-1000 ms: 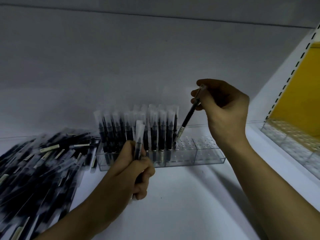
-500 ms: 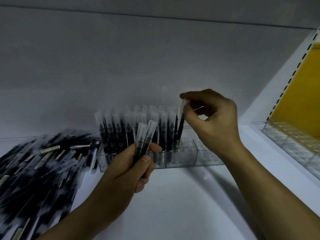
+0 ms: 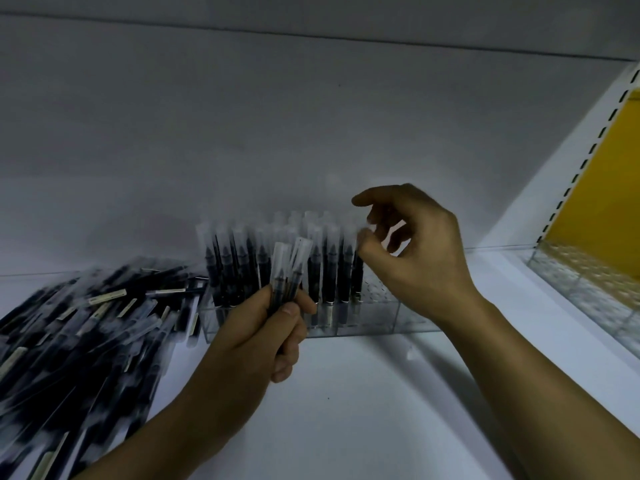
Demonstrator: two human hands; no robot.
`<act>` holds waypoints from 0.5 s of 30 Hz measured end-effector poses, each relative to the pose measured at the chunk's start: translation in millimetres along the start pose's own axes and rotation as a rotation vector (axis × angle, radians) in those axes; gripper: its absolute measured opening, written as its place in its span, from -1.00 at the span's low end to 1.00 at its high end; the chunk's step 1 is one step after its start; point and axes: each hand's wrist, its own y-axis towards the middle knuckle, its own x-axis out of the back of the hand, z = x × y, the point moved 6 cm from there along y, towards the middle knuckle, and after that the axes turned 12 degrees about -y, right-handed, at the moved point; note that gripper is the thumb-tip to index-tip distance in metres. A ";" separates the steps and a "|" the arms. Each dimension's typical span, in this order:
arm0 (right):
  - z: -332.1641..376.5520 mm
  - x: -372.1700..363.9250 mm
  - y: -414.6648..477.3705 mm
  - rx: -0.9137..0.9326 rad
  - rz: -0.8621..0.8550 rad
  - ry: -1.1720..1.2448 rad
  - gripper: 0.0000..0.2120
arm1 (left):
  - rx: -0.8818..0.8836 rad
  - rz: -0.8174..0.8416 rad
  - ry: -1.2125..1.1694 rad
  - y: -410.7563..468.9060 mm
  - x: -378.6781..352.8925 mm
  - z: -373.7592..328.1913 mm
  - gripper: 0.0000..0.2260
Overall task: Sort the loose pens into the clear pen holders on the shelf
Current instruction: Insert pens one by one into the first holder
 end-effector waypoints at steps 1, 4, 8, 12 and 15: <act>2.6 3.7 -0.1 0.005 -0.039 0.000 -0.76 | -0.018 0.008 0.026 -0.5 -0.7 -0.9 -0.79; 13.9 6.3 -2.9 0.013 -0.015 0.175 -0.86 | -0.093 0.024 0.121 -2.9 -3.4 -4.9 -0.79; 28.4 -10.7 -11.7 -0.022 0.232 0.519 -0.83 | -0.111 0.038 0.164 -5.3 -7.2 -6.4 -0.82; 28.3 -20.8 -14.4 -0.083 0.288 0.590 -0.81 | -0.116 0.052 0.238 -6.5 -8.7 -7.4 -0.83; 25.7 -18.2 -11.7 -0.125 0.272 0.656 -0.85 | -0.111 0.056 0.264 -7.4 -10.4 -9.2 -0.80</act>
